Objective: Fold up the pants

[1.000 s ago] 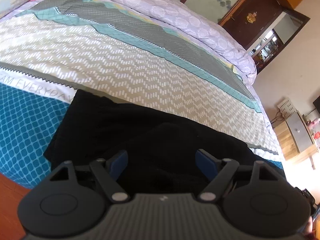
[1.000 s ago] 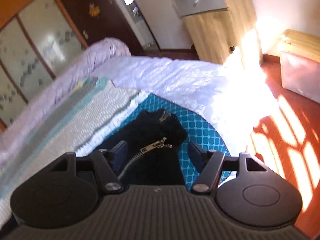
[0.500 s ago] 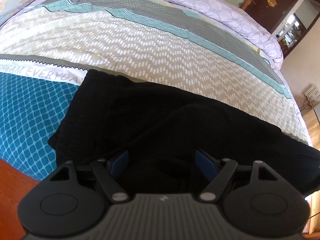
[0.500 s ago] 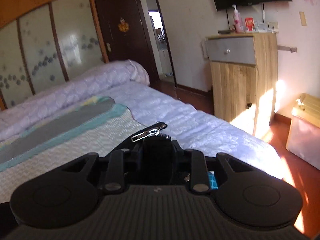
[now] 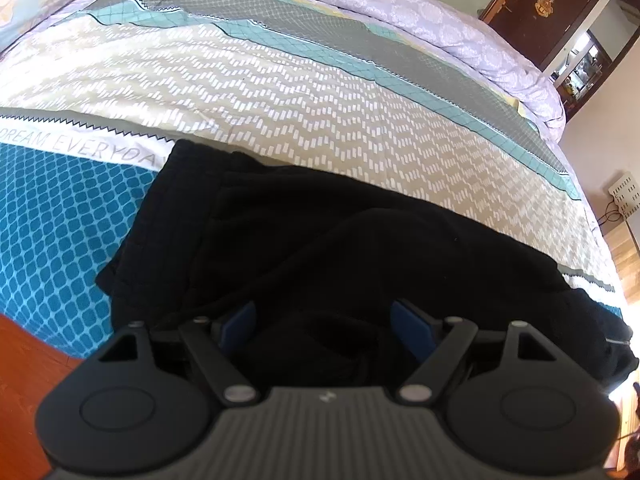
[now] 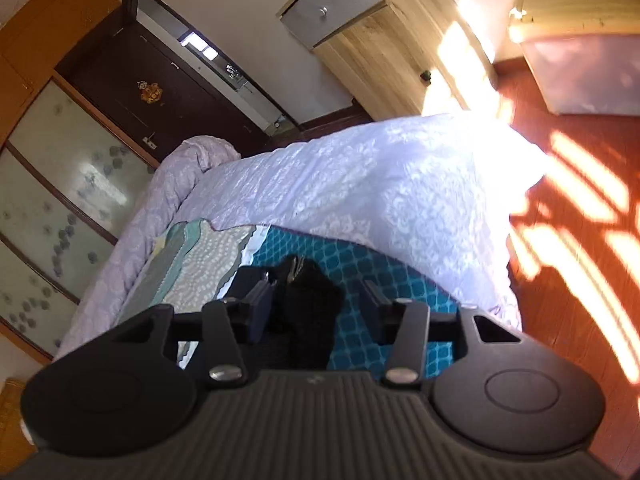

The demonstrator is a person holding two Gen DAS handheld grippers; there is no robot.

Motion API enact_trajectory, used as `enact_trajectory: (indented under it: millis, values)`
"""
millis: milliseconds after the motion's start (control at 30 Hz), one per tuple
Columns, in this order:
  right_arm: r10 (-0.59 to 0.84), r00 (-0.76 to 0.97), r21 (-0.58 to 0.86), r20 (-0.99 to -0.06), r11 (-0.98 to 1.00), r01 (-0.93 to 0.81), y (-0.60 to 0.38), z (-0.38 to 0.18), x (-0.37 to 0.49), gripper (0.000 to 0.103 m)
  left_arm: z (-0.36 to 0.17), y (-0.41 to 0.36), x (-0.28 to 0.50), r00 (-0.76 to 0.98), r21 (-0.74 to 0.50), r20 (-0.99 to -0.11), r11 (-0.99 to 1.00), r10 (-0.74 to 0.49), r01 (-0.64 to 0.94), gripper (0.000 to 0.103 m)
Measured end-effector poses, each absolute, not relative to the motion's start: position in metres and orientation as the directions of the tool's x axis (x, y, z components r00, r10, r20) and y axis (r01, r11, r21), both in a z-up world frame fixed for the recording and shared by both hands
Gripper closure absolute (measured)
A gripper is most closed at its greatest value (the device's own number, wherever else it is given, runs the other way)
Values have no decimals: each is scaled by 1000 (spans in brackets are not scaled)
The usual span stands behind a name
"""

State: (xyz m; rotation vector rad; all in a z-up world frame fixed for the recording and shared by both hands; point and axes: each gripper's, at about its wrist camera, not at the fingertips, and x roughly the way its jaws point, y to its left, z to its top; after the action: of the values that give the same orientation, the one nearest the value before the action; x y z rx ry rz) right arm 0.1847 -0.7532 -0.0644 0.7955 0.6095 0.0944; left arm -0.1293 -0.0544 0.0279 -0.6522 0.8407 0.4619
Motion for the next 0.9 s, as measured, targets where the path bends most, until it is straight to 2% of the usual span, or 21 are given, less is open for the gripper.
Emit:
enact_trajectory:
  millis: [167, 233, 267, 367, 400, 433, 467, 500, 633, 700, 733, 800, 900]
  values:
    - [325, 819, 720, -473, 678, 148, -740, -66, 185, 50, 32, -59, -129, 611, -355, -782, 717, 124, -600, 26]
    - [327, 821, 729, -469, 668, 150, -736, -65, 193, 39, 36, -60, -133, 618, -355, -776, 721, 128, -595, 26]
    - [323, 820, 727, -473, 668, 157, -735, -66, 196, 37, 38, -60, -134, 621, -357, -773, 721, 130, -594, 26]
    - [350, 811, 747, -469, 647, 152, -732, -70, 202, 37, 42, -58, -139, 621, -356, -772, 715, 138, -601, 26]
    - [359, 807, 745, -468, 652, 143, -730, -68, 202, 41, 43, -58, -139, 621, -357, -771, 712, 140, -604, 26]
    - [360, 805, 736, -472, 663, 135, -728, -66, 203, 60, 44, -57, -140, 622, -360, -770, 710, 141, -606, 26]
    - [348, 805, 721, -480, 680, 136, -725, -64, 203, 73, 44, -57, -140, 623, -362, -769, 707, 141, -607, 26]
    - [331, 803, 698, -496, 702, 141, -723, -62, 202, 79, 44, -57, -140, 624, -364, -769, 706, 140, -607, 26]
    - [356, 815, 702, -458, 707, 86, -721, -52, 194, 80, 45, -59, -136, 631, -369, -764, 715, 131, -594, 26]
    - [374, 820, 715, -432, 697, 59, -721, -48, 192, 70, 44, -61, -135, 631, -370, -766, 717, 124, -591, 26]
    - [381, 821, 728, -425, 683, 60, -723, -49, 192, 49, 43, -61, -135, 630, -371, -767, 718, 121, -590, 26]
    - [402, 822, 774, -403, 629, 72, -727, -55, 193, 25, 41, -62, -135, 628, -372, -769, 716, 119, -590, 26]
    - [424, 820, 804, -386, 590, 74, -726, -61, 193, 23, 41, -61, -137, 633, -384, -765, 707, 117, -594, 26]
